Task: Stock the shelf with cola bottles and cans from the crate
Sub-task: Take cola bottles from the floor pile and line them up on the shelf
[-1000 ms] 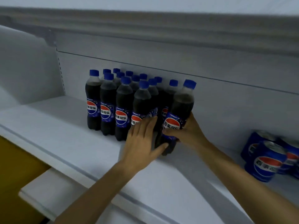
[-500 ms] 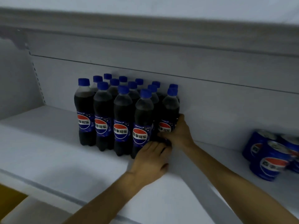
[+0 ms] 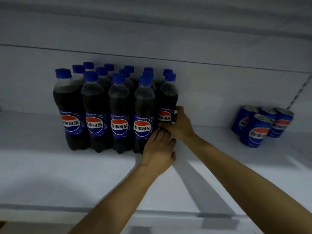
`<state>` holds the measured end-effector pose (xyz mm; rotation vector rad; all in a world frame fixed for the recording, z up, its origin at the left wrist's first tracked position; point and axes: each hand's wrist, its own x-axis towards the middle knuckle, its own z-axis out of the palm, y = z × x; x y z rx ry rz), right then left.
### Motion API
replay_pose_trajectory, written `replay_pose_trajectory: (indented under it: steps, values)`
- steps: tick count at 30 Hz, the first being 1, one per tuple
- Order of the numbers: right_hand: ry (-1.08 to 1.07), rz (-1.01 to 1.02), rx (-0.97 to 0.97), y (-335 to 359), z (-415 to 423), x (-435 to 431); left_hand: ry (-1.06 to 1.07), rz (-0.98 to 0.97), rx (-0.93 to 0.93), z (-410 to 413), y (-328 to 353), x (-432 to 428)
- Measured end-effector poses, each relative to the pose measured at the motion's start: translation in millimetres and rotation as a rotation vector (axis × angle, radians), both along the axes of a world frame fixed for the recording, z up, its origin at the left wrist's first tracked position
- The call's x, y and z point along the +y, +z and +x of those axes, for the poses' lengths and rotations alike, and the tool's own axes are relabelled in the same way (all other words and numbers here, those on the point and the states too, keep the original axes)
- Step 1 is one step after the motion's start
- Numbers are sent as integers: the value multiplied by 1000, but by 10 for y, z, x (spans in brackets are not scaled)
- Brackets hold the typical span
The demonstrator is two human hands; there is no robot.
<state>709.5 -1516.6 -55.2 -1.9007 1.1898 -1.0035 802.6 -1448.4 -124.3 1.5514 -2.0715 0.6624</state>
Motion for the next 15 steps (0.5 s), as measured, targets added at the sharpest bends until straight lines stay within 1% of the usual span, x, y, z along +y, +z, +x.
replay_pose_trajectory:
  steps: [1, 4, 8, 11, 15]
  values:
    - [-31, 27, -9, 13, -45, 74, -15, 15, 26, -13, 27, 32]
    - [-129, 94, -138, 72, -395, 497, -93, 41, 153, -157, 238, 226]
    - [-211, 46, -294, 21, -1186, 1335, -233, 49, 314, -613, 532, 540]
    - [-355, 46, -367, -146, -1816, 1924, -371, 101, 410, -1120, 501, 786]
    - [-623, 143, -474, -537, -2670, 2590, -611, 205, 515, -1900, 266, 1184]
